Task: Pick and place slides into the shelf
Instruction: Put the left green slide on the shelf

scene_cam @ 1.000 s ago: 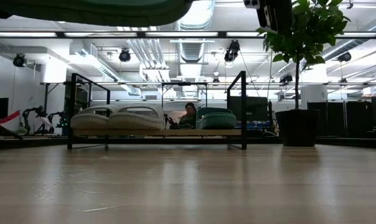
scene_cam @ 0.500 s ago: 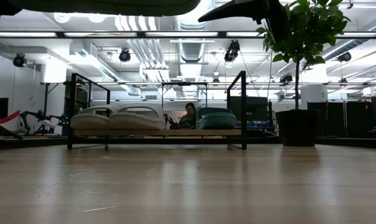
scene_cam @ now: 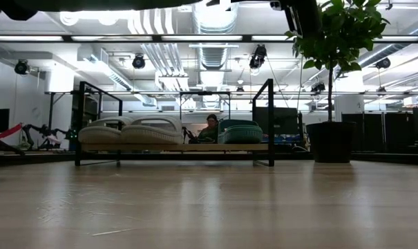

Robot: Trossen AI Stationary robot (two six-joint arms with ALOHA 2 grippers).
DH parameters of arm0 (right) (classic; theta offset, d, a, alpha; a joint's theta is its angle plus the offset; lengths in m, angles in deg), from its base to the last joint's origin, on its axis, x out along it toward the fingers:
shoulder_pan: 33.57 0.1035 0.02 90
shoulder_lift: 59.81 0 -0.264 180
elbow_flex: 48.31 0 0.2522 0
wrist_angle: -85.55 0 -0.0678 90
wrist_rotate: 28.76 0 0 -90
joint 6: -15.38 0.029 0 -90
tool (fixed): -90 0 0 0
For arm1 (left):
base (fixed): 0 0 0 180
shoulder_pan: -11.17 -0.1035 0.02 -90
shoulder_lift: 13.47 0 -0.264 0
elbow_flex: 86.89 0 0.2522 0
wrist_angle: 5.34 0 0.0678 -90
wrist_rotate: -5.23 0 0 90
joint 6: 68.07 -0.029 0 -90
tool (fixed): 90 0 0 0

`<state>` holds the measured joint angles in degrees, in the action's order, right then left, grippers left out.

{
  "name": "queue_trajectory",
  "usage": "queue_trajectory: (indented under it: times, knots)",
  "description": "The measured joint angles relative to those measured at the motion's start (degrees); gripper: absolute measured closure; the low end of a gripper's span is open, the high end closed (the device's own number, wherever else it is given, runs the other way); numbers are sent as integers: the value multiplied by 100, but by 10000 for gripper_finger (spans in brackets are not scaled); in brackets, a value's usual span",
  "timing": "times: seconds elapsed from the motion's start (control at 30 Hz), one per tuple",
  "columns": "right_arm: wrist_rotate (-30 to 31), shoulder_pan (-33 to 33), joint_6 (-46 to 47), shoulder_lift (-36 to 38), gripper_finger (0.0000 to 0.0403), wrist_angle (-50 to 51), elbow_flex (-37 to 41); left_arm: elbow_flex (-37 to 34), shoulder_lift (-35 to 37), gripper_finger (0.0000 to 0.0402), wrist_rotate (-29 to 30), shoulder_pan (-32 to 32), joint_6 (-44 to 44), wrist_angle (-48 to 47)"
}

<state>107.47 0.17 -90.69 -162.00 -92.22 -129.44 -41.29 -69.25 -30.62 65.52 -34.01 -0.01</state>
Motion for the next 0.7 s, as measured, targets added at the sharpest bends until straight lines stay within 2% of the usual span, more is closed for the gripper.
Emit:
queue_trajectory:
  times: [0.37, 0.5, 0.7]
  knots:
    - [56, -24, 105, -4, 179, 14, -2, 0, -11, 401, 62, -360, -203, 7]
    - [296, -57, 106, -7, 179, 15, -2, 0, -33, 401, 82, -415, -303, 43]
    - [517, -109, 107, -8, 179, 3, -2, 0, -32, 401, 98, -548, -977, 601]
